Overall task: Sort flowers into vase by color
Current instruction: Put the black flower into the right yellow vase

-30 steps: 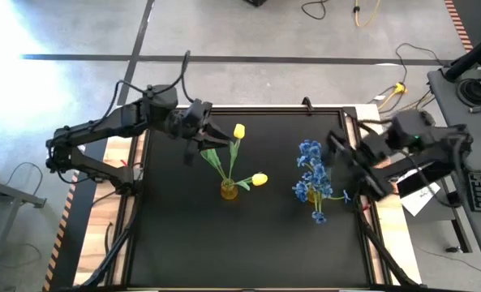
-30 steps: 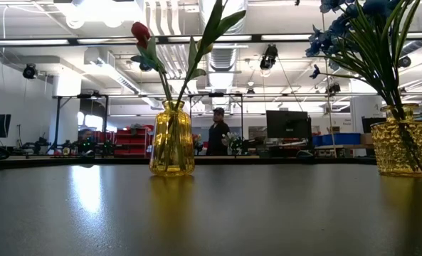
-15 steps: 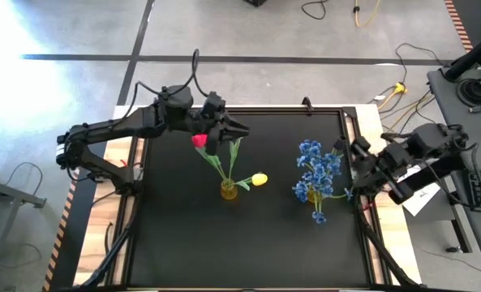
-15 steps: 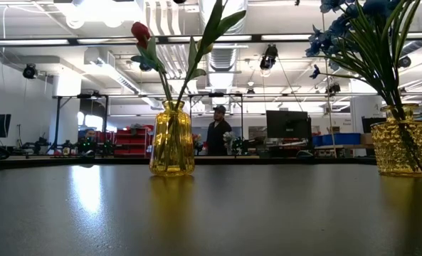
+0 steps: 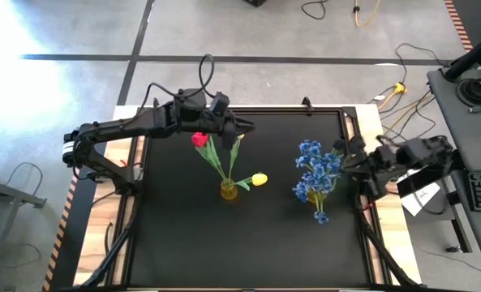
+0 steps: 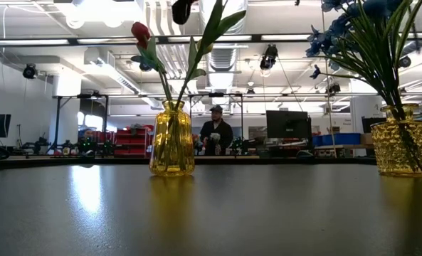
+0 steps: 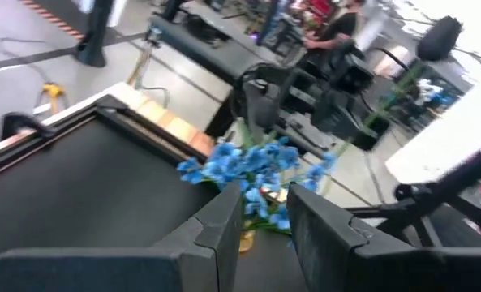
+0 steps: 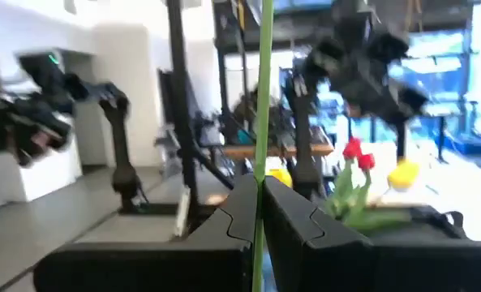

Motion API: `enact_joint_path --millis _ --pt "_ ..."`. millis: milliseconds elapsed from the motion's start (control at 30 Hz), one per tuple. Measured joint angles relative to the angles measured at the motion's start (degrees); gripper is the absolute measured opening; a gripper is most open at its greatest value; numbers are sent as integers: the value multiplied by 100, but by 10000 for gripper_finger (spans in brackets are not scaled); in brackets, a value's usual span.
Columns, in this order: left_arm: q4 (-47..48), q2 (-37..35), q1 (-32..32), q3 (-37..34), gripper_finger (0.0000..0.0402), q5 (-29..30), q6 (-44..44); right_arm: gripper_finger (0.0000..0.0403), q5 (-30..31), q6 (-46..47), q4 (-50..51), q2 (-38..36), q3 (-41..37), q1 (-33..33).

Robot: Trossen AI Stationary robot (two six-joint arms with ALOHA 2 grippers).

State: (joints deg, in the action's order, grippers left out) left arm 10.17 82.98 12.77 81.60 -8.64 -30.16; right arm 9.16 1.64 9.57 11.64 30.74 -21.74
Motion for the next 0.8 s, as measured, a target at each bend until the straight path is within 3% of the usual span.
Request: enact_joint_path --millis 367,633,800 --pt "144 -35 25 0 91 219 -394 12 1324 -449 -205 -349 -1250 0" --pt "146 -41 22 0 91 222 -639 12 1345 -379 -755 -412 -1790 0" --pt "146 -42 20 0 91 218 -643 13 1343 2 -302 -409 -1855 0"
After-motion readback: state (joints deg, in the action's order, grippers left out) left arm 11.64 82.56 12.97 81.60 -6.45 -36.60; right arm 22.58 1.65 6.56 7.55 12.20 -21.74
